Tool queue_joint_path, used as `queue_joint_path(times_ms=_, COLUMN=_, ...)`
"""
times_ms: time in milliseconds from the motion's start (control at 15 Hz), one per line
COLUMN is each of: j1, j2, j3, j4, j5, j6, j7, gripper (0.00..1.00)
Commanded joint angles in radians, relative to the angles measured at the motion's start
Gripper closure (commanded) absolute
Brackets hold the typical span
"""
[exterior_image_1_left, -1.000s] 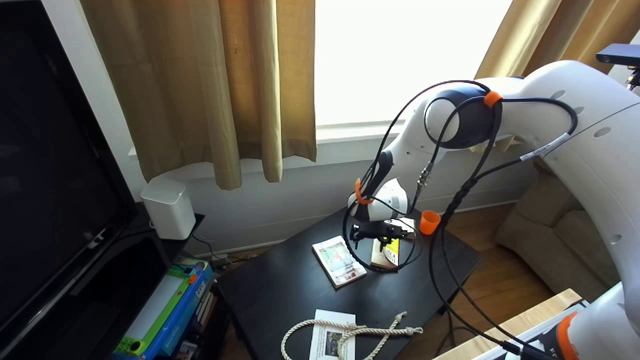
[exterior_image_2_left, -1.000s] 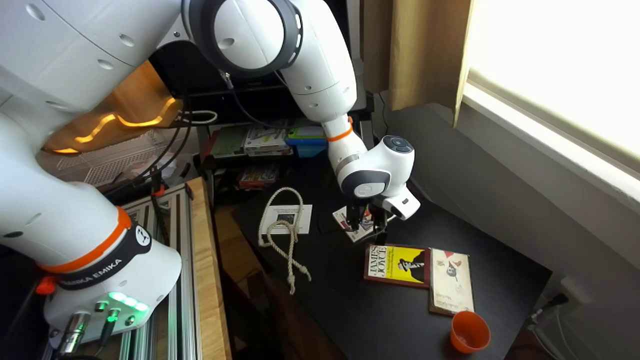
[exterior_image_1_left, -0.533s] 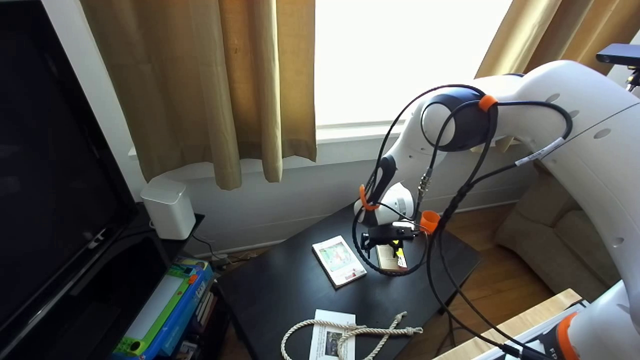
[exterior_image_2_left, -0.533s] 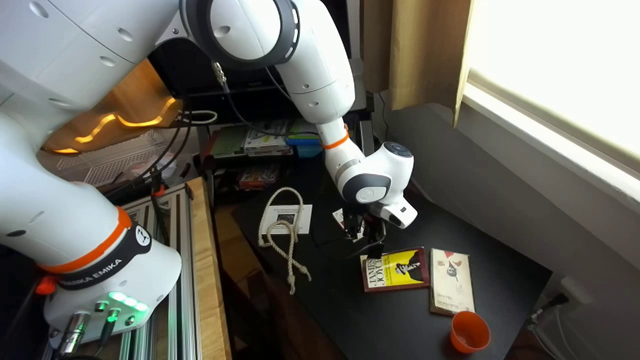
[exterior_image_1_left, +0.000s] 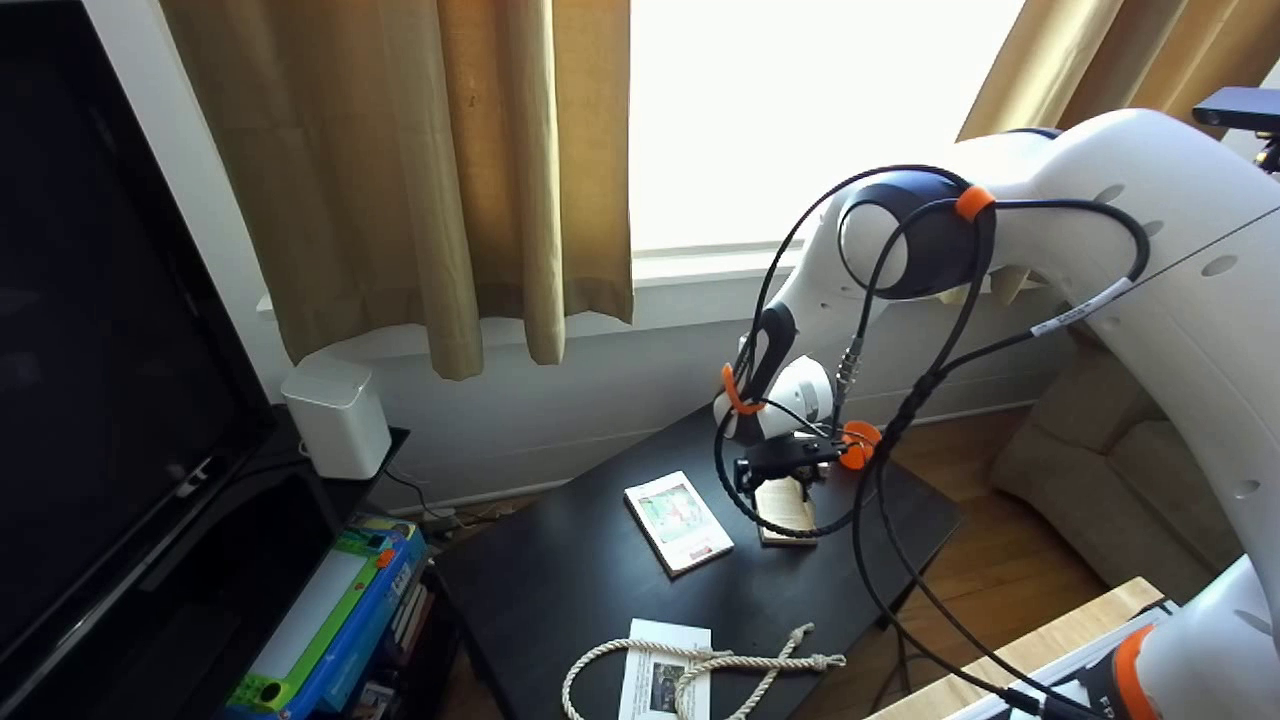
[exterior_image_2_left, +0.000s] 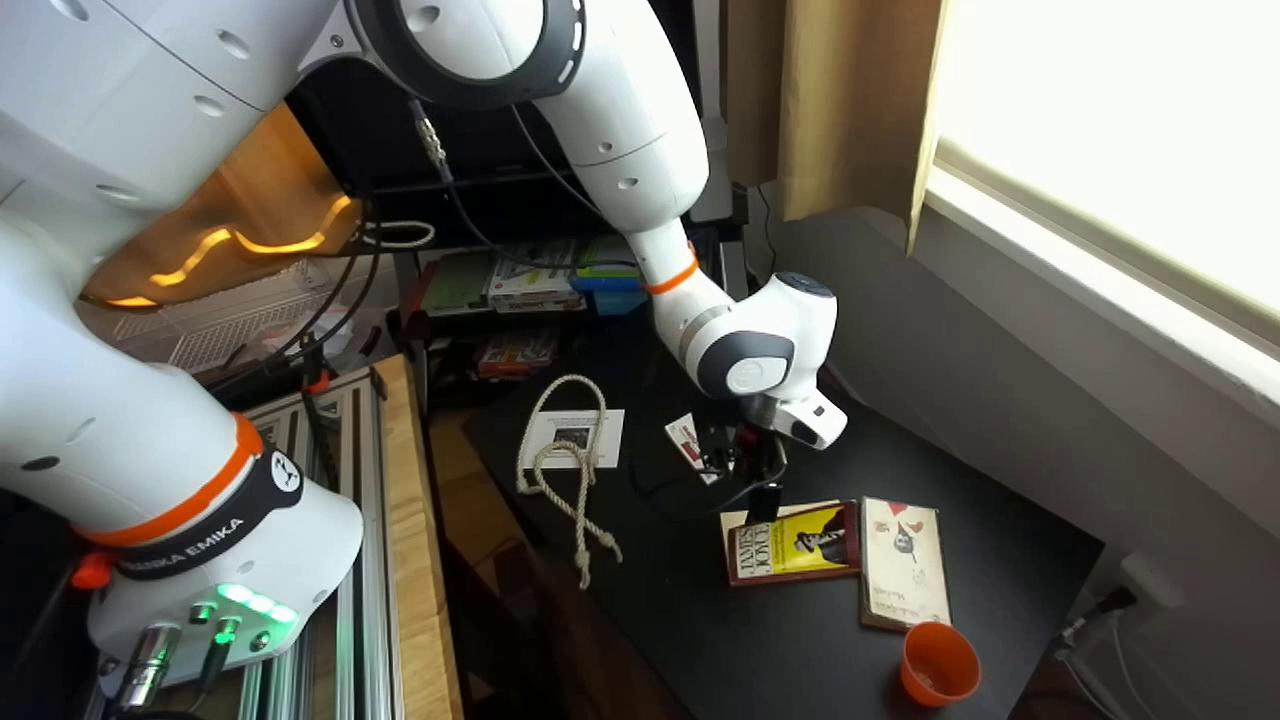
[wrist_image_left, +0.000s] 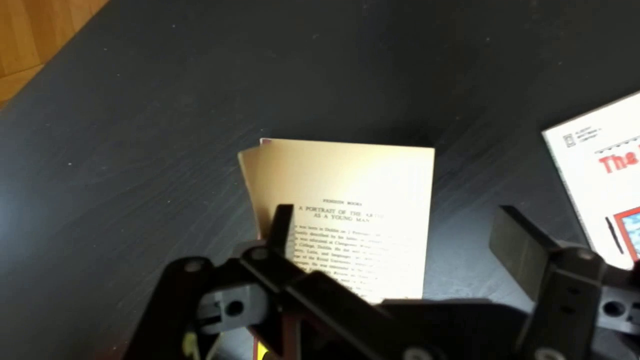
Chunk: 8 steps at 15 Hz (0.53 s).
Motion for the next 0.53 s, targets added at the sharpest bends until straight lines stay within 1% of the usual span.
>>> queue_joint_path(times_ms=0, j1=0.040, j2=-0.029, j3=-0.044, j4=-0.024, j5=-0.067, j6=-0.065, j7=0.029, gripper=0.00)
queue_joint_path(times_ms=267, j1=0.046, j2=-0.019, j3=-0.061, j4=-0.008, j5=-0.121, j6=-0.122, j7=0.023, gripper=0.00)
queue_joint_path(times_ms=467, j1=0.047, j2=-0.025, j3=-0.068, j4=-0.007, j5=-0.149, j6=-0.139, j7=0.026, gripper=0.00)
